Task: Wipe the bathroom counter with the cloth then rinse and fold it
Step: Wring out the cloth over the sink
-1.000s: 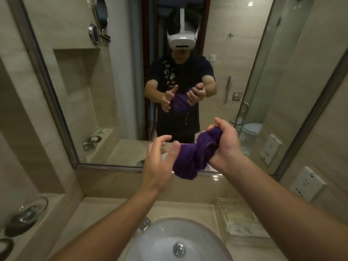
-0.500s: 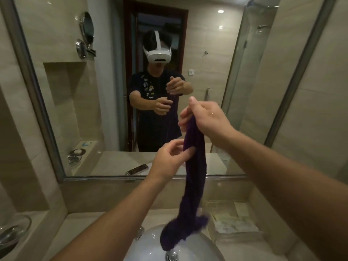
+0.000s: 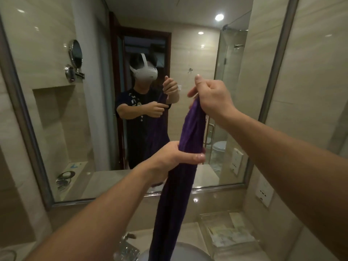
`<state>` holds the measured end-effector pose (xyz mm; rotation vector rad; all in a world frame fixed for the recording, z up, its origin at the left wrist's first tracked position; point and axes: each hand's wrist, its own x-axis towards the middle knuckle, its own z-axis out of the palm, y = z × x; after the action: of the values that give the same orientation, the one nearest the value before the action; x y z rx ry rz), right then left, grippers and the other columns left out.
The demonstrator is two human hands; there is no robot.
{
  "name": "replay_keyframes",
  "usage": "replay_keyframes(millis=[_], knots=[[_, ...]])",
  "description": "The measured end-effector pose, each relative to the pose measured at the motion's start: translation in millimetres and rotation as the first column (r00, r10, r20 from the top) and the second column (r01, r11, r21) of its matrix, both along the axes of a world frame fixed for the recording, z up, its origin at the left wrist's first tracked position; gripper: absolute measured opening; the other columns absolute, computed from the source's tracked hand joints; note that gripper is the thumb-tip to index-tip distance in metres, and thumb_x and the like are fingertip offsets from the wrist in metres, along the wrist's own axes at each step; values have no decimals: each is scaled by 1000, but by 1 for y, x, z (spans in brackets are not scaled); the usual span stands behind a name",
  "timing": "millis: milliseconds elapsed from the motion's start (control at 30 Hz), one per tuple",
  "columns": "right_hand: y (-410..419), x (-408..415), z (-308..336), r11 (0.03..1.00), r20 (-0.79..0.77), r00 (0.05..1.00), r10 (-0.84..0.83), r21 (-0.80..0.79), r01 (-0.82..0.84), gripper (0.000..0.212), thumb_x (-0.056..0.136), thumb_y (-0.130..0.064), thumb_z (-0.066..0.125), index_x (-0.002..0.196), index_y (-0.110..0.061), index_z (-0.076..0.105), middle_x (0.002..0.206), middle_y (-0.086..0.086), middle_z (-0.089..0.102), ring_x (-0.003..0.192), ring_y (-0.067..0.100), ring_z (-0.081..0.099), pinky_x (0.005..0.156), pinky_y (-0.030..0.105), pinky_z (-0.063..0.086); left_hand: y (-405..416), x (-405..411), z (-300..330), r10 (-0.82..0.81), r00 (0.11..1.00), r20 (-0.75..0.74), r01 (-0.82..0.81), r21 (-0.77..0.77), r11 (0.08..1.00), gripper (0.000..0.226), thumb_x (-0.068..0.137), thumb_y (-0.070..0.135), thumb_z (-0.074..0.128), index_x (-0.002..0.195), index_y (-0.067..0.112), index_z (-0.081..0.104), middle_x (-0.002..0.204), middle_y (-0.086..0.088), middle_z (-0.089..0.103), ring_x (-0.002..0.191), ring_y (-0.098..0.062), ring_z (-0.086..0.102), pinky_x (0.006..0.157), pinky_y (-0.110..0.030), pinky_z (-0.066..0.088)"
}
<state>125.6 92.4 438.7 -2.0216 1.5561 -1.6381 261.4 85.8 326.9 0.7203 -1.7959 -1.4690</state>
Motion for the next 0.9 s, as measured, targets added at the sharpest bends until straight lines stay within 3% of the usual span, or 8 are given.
replay_keyframes(millis=[167, 267, 400, 533, 633, 767, 833, 900], knots=[[1, 5, 36, 995, 71, 997, 16, -101, -9, 49, 109, -35, 38, 72, -18, 65, 45, -13, 59, 45, -5, 57, 54, 12, 44, 0, -10, -22, -34, 998, 44, 33, 26, 999, 53, 61, 17, 84, 112, 23, 69, 103, 0, 73, 106, -23, 67, 99, -45, 50], [1, 3, 61, 989, 54, 999, -1, -149, 9, 47, 108, -36, 40, 76, -14, 67, 53, -8, 63, 42, -5, 57, 47, 8, 41, 0, -20, -51, -101, 990, 95, 97, 42, 994, 50, 64, 13, 82, 111, 22, 67, 98, -2, 71, 101, -23, 67, 96, -42, 49], [-8, -16, 81, 984, 44, 997, -67, -165, 73, 49, 107, -44, 40, 76, -17, 68, 62, -2, 66, 47, 3, 60, 55, 18, 49, -8, -20, -62, -65, 996, 61, 59, 98, 993, 42, 60, 14, 81, 100, 20, 69, 88, 1, 68, 88, -18, 65, 77, -32, 49], [-16, -43, 87, 975, 49, 990, -129, -177, 136, 51, 106, -46, 39, 70, -22, 67, 59, -4, 66, 52, 8, 60, 63, 25, 50, -20, -20, -57, -12, 998, 67, 7, 75, 997, 58, 62, 23, 87, 115, 9, 66, 104, -8, 73, 100, -25, 70, 86, -36, 52], [-16, -65, 85, 967, 61, 981, -186, -165, 194, 49, 105, -48, 41, 71, -25, 66, 64, -7, 66, 57, 7, 60, 69, 28, 54, -28, -21, -47, 20, 1000, 18, -22, 90, 996, 50, 71, 20, 83, 116, 5, 67, 111, -18, 71, 105, -32, 69, 87, -39, 53], [-25, -84, 70, 975, 69, 973, -220, 41, 218, 45, 102, -56, 42, 87, -21, 66, 92, 7, 73, 84, 19, 68, 88, 40, 58, -30, -31, -27, -18, 998, -66, 27, 143, 989, 29, 76, 17, 78, 103, 11, 71, 97, -9, 72, 95, -28, 69, 91, -45, 53], [-27, -85, 59, 955, 42, 978, -205, 229, 190, 56, 99, -63, 40, 113, -15, 64, 113, 13, 69, 104, 29, 65, 93, 43, 52, -27, -41, -13, -31, 993, -117, 49, 158, 986, 21, 79, 19, 77, 99, 14, 72, 90, -3, 72, 86, -20, 69, 81, -37, 52], [-23, -84, 45, 891, -77, 987, -144, 423, 163, 68, 100, -64, 37, 143, -13, 47, 133, 15, 54, 123, 34, 52, 98, 48, 43, -27, -52, 1, -20, 985, -170, 48, 164, 985, 20, 82, 20, 70, 100, 12, 70, 88, -3, 72, 83, -18, 69, 77, -33, 53]])
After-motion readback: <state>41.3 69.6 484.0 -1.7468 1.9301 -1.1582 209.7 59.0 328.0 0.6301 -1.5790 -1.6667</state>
